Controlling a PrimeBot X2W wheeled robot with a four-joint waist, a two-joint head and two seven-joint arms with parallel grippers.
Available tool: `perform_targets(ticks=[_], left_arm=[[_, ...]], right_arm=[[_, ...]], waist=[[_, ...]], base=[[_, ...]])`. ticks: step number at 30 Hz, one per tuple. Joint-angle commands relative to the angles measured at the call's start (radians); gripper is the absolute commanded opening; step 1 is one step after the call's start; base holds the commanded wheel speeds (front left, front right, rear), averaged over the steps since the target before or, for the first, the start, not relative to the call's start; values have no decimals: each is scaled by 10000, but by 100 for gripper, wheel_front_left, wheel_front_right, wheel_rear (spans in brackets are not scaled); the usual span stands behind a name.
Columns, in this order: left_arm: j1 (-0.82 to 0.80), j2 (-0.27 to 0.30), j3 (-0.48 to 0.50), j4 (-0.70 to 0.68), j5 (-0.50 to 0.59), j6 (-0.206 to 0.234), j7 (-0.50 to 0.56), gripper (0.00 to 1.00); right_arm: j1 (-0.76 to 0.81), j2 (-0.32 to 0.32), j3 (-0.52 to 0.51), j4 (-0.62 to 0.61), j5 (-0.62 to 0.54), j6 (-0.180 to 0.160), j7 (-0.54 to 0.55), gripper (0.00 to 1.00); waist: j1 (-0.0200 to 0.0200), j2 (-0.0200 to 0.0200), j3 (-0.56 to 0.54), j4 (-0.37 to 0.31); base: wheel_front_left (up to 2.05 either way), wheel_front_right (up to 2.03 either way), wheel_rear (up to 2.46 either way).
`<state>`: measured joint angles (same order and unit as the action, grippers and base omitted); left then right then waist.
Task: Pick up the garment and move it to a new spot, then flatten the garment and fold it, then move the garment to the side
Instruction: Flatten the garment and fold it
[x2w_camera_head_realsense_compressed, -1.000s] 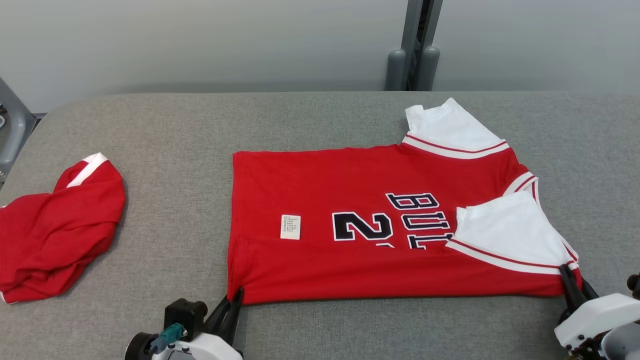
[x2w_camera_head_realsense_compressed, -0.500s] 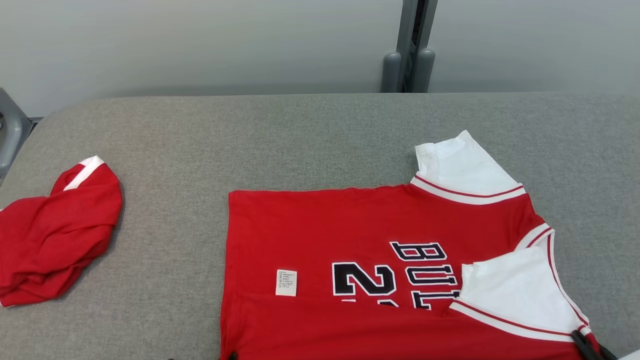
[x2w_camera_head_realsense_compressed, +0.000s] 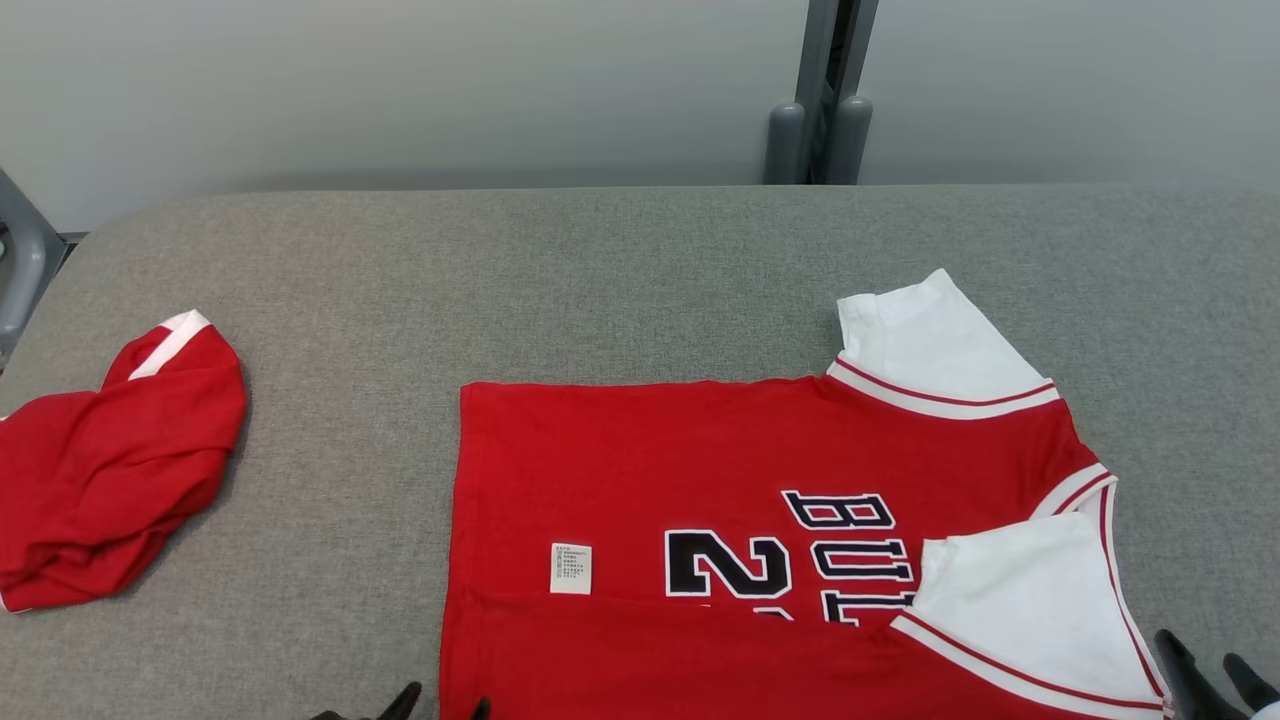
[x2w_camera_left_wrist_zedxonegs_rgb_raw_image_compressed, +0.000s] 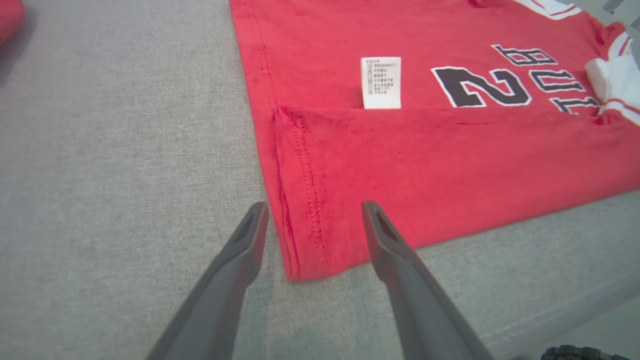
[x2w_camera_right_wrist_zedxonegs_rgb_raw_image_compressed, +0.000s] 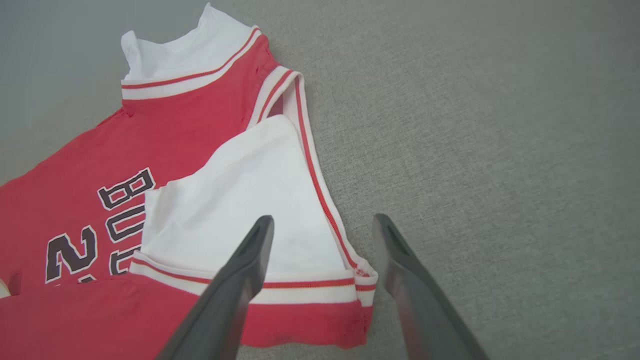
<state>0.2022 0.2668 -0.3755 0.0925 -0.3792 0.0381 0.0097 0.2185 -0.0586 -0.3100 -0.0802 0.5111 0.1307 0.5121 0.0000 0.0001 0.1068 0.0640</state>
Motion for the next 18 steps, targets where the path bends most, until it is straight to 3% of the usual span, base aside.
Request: perform_targets(ticks=[1,7,10,18], left_arm=[[51,89,160,-125,-43,127,-113,100],[-271,327,539,-288,-30,334,-174,100],[-697,537,868,-465,92,543,-375,100],[-1730,163,1398,-509,31,881,-1536,100]], right_arm=[[-224,-14,-112,43,-119,1,-175,100],[-785,-256,81,-41,-444,1,-895,100],[-1280,-708,615,-136,-645,3,-1994,100],[-1974,-1268,1576,67,-1005,1,-4333,100]], waist=[[0,-1,-19,7],[0,-1,-25,33],[0,-1,-72,72],[0,-1,-91,-35]], base=[[0,0,0],[0,0,0],[0,0,0],[0,0,0]])
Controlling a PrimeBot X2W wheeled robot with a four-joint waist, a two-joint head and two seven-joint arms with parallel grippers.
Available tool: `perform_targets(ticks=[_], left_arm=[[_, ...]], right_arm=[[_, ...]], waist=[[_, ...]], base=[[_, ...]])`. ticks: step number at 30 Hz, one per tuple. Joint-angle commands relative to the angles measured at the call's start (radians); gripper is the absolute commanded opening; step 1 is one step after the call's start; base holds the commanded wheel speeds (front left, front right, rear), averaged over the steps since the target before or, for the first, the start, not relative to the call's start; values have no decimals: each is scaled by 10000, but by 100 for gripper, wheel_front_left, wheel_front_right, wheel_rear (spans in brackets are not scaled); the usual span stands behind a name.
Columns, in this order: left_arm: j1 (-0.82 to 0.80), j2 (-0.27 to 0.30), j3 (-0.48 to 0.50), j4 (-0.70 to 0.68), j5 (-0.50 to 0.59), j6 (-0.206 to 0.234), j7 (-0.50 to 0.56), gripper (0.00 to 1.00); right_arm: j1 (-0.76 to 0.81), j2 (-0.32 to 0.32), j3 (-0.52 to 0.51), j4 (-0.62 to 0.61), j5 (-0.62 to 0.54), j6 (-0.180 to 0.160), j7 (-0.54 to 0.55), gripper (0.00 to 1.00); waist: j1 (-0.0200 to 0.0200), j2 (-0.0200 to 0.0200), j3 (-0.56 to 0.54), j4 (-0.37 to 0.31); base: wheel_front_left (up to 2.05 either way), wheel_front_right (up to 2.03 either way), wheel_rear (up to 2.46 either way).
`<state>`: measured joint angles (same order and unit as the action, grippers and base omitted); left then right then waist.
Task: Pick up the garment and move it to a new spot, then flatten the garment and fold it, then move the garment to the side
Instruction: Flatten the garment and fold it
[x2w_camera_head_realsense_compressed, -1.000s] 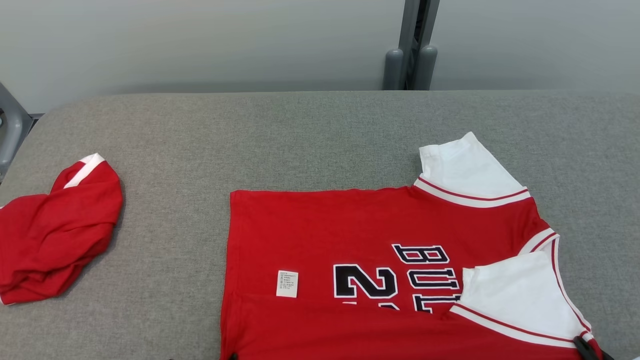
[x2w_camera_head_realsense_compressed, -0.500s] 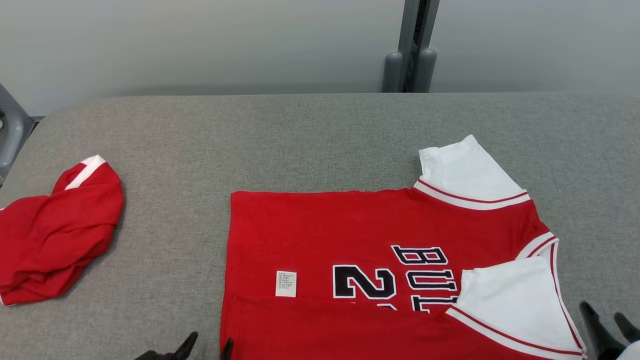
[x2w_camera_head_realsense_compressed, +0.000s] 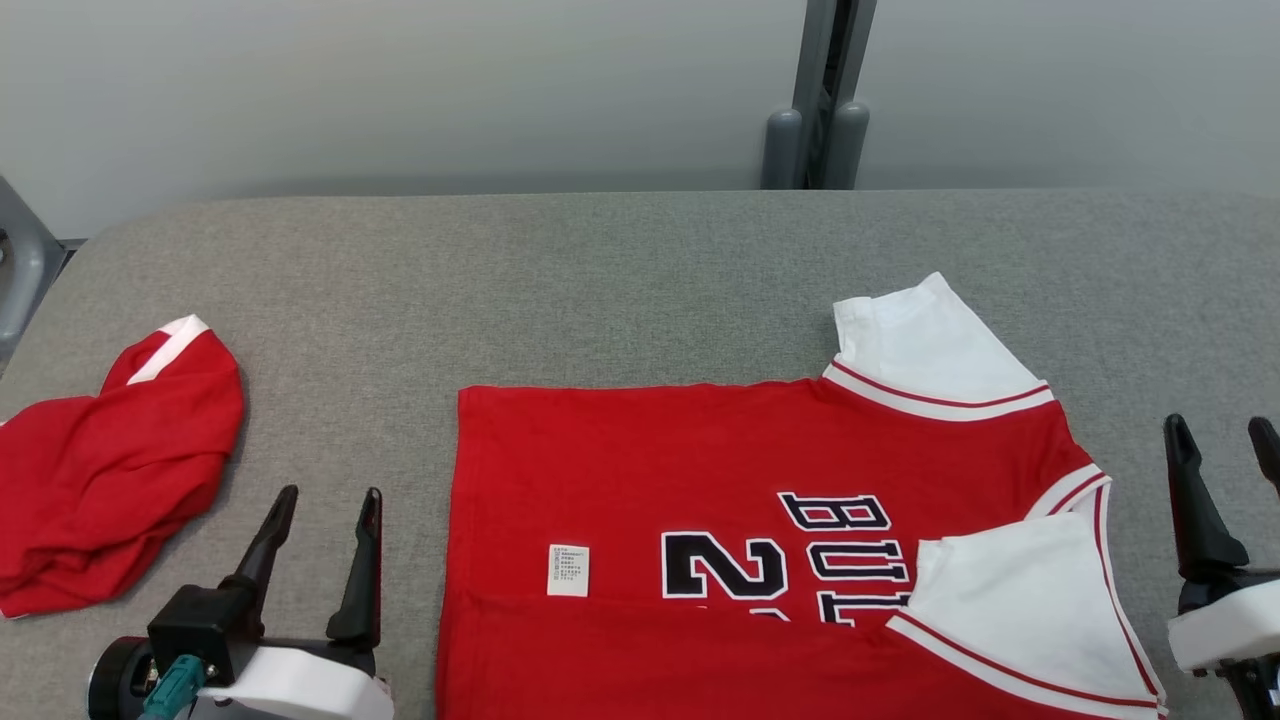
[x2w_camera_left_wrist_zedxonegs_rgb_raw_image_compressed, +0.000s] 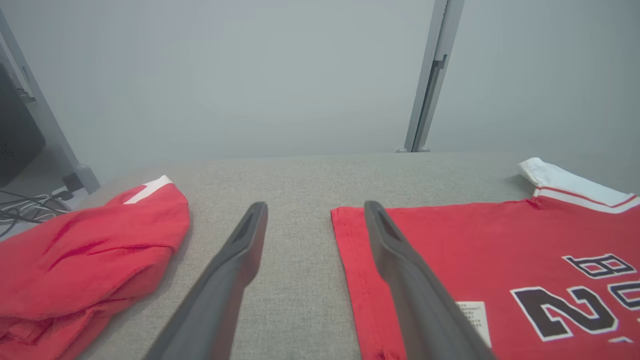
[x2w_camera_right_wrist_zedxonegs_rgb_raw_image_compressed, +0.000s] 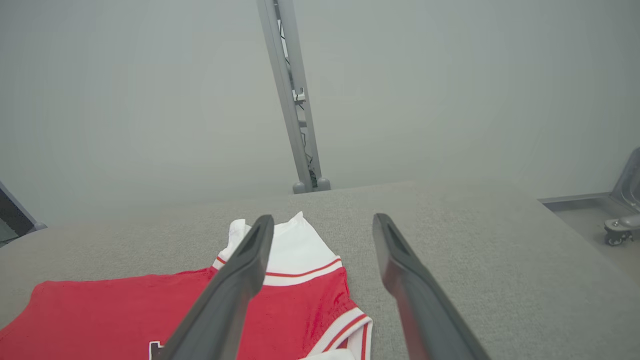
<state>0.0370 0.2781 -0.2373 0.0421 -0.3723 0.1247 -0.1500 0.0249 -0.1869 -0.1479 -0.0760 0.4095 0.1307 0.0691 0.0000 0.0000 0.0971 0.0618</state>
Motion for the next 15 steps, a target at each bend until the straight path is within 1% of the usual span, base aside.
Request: perform_targets(ticks=[1,2,3,5,7,8,12,15], left_arm=[[-195,-45,96,42,-69,77,-172,100],[-318,-130,154,116,-65,119,-353,100],[-428,-180,207,177,-13,183,-528,100],[-678,-336,287,352,61,273,-797,100],[-857,-551,327,598,48,304,-941,100],[-1098,-648,354,879,177,340,-1057,100],[-1423,-914,377,1477,346,292,-1142,100],[-1690,-891,288,1954,532,125,-1157,100]], right_arm=[[-145,-148,86,69,-305,1,-303,100],[-234,-331,234,121,-666,1,-710,100],[-341,-351,397,199,-934,1,-1095,100],[-567,-65,471,441,-1174,3,-1748,100],[-753,38,631,637,-1463,1,-2225,100],[-856,168,869,889,-1724,0,-2547,100],[-1070,489,1076,1301,-2060,1,-2902,100],[-1225,722,1245,1405,-2163,1,-3017,100]], waist=[[0,0,16,-59],[0,0,25,-107],[0,0,49,-167],[0,0,97,-259],[0,0,154,-351],[0,0,220,-454],[0,0,380,-677],[0,0,548,-819]], base=[[0,0,0],[0,0,0],[0,0,0],[0,0,0],[0,0,0],[0,0,0],[0,0,0],[0,0,0]])
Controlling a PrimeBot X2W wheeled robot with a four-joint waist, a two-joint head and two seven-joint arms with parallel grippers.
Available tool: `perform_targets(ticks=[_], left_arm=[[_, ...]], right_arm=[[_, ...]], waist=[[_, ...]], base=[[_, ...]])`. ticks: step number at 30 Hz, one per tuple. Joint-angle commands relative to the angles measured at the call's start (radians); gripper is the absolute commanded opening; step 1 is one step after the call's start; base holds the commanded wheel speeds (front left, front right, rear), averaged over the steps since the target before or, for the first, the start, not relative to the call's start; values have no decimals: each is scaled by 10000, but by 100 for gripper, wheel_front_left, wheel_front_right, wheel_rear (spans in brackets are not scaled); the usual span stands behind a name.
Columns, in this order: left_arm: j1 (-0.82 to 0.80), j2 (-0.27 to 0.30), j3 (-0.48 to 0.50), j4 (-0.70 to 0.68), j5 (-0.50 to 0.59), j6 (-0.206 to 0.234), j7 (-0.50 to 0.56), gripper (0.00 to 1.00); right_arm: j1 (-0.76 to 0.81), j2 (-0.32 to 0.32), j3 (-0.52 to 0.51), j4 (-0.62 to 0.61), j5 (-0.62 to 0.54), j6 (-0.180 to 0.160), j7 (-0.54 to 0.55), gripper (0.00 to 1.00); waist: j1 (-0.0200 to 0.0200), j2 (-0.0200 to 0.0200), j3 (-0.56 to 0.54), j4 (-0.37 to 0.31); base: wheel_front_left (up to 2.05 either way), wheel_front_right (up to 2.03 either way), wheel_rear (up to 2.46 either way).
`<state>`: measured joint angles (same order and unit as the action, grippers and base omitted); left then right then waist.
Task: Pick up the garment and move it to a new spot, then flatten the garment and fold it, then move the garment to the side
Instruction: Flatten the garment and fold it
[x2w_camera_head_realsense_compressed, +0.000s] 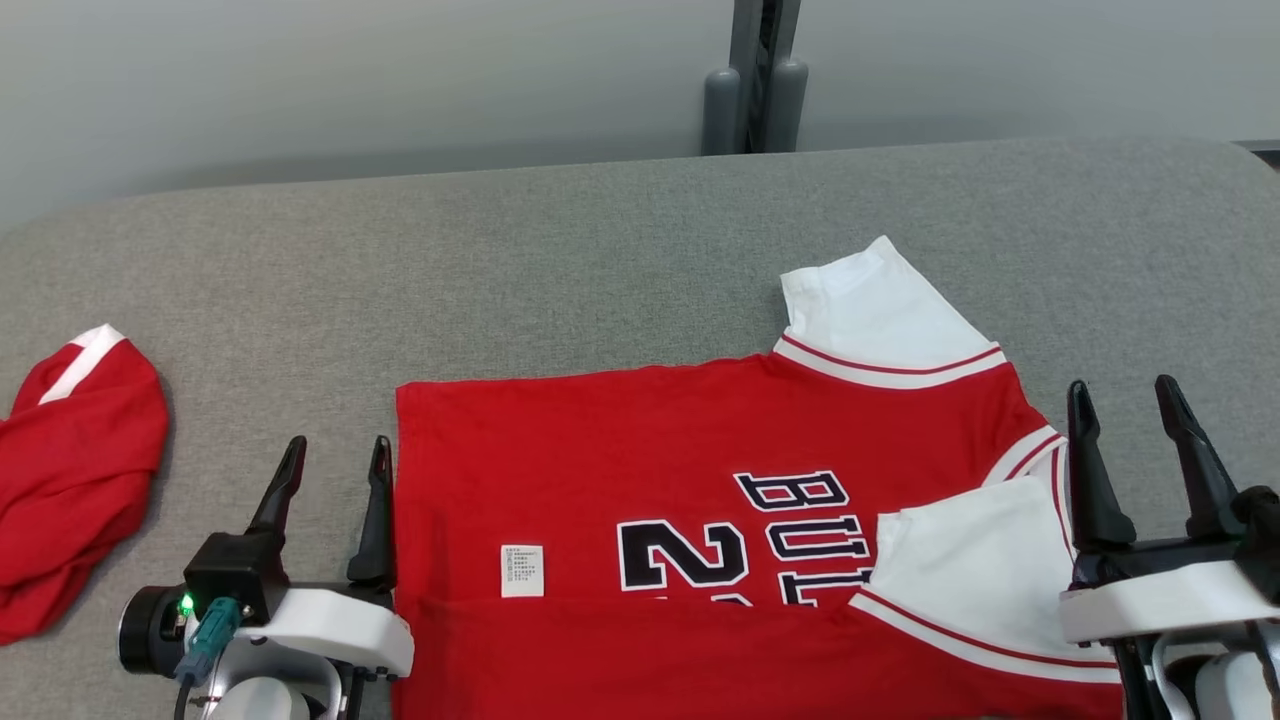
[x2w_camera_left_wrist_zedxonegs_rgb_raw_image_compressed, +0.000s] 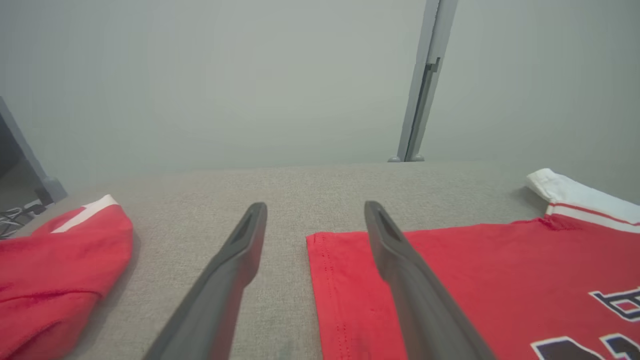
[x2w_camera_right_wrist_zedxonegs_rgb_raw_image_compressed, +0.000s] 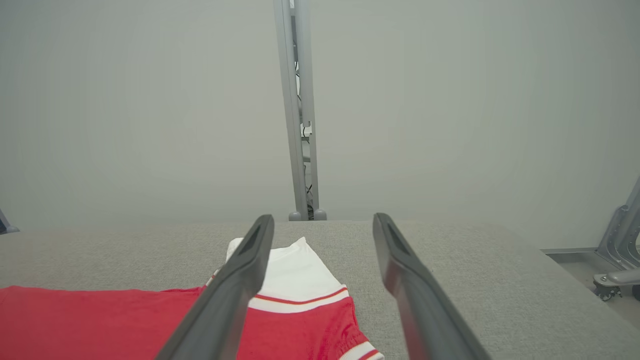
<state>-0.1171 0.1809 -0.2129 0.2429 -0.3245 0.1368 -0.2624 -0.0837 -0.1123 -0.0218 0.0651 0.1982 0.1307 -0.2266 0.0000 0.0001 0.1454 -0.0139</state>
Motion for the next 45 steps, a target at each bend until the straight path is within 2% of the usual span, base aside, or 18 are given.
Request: perform_targets(ticks=[1,7,15,22,31,38,39,40,41,45], left_arm=[[-269,123,-18,123,132,-65,-23,100],[-1177,588,-197,1355,527,-294,240,100],[-2602,1184,-754,2836,842,-926,1750,100],[-3599,1532,-1198,3799,1342,-1072,2438,100],[-4383,1762,-1742,4669,1779,-1326,2745,100],[-4649,1625,-2024,5153,1778,-1470,2834,100],[-4694,1557,-2214,5293,1754,-1742,2795,98],[-4851,1504,-2425,5408,1686,-1948,2628,0],[-4949,1347,-2443,5145,1634,-1868,2173,0],[-4922,1193,-2427,4751,1553,-1711,1701,0]], right_arm=[[-197,1,30,-15,-72,1,-98,100],[-402,148,184,30,-139,0,-159,100],[-553,288,282,159,-122,1,-216,100],[-720,405,297,334,46,1,-194,100],[-762,472,270,475,-58,1,-197,100],[-796,502,328,655,-93,1,-65,100],[-846,517,306,689,-102,1,-35,100],[-824,537,157,797,-162,1,39,100],[-801,520,-17,808,-80,1,72,100],[-988,342,-88,856,-102,1,361,100]], waist=[[0,-1,129,-108],[0,-1,458,-362],[0,-1,920,-738],[0,-1,1227,-1006],[0,-1,1392,-1132],[0,-1,1395,-1117],[0,-1,1421,-1092],[0,-1,1412,-1009],[0,-1,1419,-781],[0,-1,1411,-386]], base=[[0,0,0],[0,0,0],[0,0,0],[0,0,0],[0,0,0],[0,0,0],[0,0,0],[0,0,0],[0,0,0],[0,0,0]])
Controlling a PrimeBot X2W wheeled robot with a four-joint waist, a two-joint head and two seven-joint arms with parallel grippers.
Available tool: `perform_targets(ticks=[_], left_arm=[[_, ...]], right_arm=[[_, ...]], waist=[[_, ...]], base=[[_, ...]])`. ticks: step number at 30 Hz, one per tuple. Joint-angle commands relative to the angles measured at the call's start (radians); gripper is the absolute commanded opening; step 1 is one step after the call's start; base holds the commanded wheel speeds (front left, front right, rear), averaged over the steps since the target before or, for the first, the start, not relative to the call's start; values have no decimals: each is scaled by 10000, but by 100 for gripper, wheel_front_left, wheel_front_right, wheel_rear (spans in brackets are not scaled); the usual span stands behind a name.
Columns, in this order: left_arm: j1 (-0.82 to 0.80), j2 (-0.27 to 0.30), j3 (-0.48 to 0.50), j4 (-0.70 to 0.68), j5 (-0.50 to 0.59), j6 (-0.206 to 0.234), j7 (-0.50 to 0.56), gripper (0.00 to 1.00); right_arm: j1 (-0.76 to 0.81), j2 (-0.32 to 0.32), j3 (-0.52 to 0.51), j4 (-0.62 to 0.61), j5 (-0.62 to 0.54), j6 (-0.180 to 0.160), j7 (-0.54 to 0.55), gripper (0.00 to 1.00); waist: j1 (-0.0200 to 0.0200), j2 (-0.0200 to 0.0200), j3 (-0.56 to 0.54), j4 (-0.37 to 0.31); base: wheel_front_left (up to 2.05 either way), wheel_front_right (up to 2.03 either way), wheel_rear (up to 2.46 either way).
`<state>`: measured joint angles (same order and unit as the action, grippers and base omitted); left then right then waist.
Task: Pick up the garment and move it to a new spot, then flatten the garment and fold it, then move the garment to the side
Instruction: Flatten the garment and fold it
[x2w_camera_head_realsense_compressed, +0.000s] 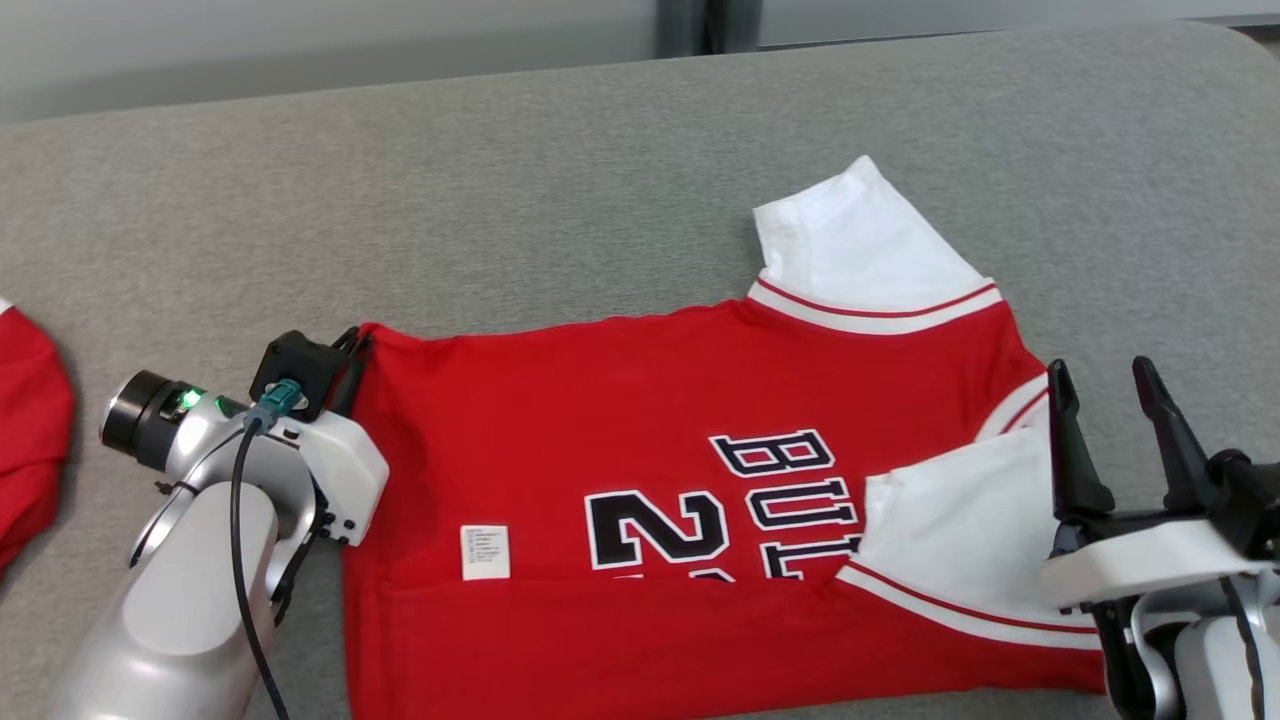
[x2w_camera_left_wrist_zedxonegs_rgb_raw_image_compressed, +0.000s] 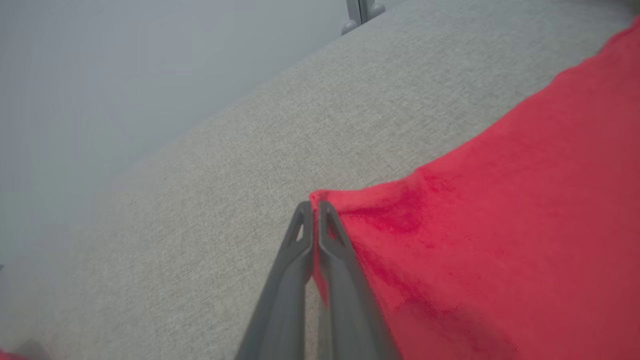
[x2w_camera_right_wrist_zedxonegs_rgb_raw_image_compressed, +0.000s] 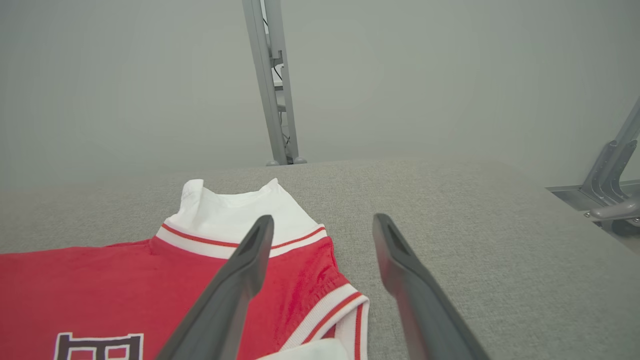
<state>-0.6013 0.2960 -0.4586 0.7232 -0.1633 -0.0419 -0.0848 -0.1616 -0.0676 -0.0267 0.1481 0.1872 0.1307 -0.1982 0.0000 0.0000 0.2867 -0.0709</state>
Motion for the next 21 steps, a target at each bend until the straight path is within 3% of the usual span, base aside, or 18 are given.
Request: perform_targets(ticks=[1,13,21], left_arm=[[-56,-32,9,-182,-63,91,-179,0],[206,-545,-521,-1472,-90,-72,-594,0],[-71,-1268,-1045,-1890,-197,-261,-848,0]], right_arm=[[-282,-200,-46,47,-16,1,198,100],[-2653,-1396,-48,1337,582,0,2389,100],[-5488,-2796,316,4218,1447,1,3774,100]], waist=[[0,0,-3,314],[0,0,199,1791],[0,0,860,2937]], base=[[0,0,0],[0,0,0],[0,0,0]])
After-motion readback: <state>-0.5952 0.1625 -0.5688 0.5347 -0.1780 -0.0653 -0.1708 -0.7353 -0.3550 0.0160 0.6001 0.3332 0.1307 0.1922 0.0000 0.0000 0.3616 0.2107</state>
